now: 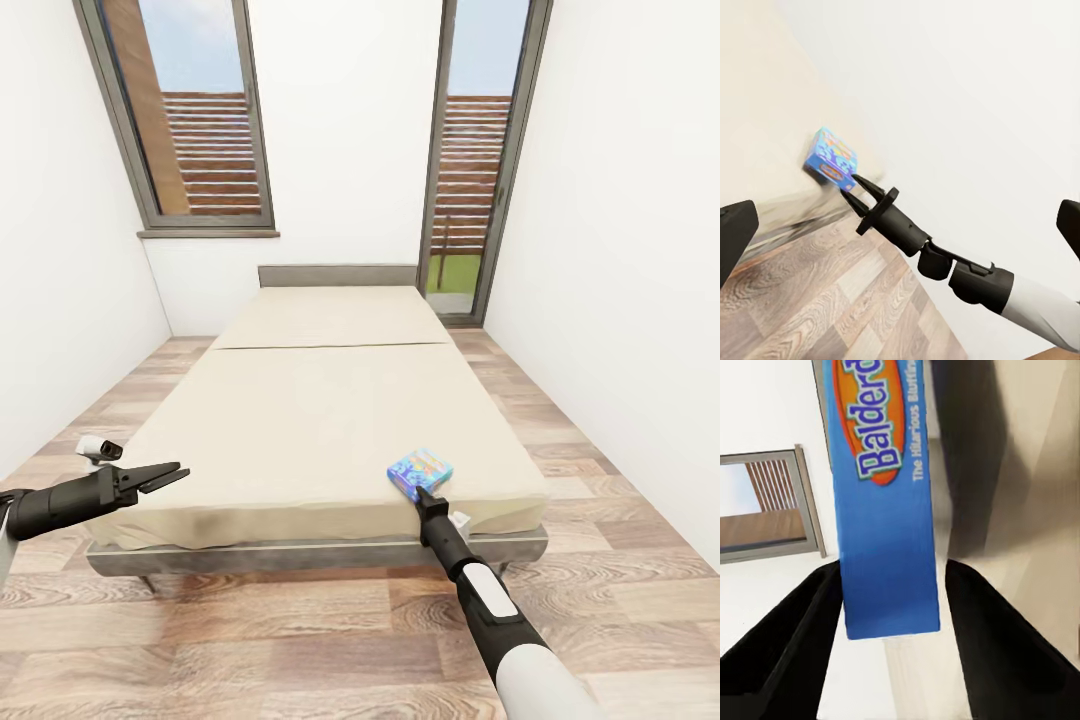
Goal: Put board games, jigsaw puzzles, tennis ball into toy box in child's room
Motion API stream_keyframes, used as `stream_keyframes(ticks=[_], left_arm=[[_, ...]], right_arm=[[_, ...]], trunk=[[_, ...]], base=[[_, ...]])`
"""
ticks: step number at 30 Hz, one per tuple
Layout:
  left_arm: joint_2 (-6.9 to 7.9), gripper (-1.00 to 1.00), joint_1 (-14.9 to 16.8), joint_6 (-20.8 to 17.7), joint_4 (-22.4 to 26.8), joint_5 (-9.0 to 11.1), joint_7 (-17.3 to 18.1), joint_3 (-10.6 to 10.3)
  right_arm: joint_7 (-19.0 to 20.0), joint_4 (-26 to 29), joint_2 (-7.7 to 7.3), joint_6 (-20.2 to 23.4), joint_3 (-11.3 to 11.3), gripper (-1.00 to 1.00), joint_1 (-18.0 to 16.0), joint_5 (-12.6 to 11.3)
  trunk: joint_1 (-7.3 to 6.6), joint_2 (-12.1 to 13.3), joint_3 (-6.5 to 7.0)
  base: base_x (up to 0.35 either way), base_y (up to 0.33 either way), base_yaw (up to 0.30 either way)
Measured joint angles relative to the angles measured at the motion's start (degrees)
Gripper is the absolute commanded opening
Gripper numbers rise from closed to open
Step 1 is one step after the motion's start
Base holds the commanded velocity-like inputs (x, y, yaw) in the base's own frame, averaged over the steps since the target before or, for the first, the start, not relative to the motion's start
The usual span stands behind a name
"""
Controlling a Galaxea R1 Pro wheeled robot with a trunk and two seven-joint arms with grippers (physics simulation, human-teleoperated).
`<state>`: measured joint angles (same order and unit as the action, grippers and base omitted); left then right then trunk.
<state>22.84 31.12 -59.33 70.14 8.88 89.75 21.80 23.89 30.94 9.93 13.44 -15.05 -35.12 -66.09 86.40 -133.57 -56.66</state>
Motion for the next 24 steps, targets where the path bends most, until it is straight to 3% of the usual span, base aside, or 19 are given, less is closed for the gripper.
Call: stream_keyframes(ticks=[24], left_arm=[[0.52,1.00,0.04,-0.05,-0.08,0.31,0.00,0.67]], right_arm=[[-0.01,0.01,0.00,0.19,-0.04,-1.00,-0.01,-0.19]], trunk=[[-0.43,0.79,0.36]], base=[[0.000,0.000,0.000]])
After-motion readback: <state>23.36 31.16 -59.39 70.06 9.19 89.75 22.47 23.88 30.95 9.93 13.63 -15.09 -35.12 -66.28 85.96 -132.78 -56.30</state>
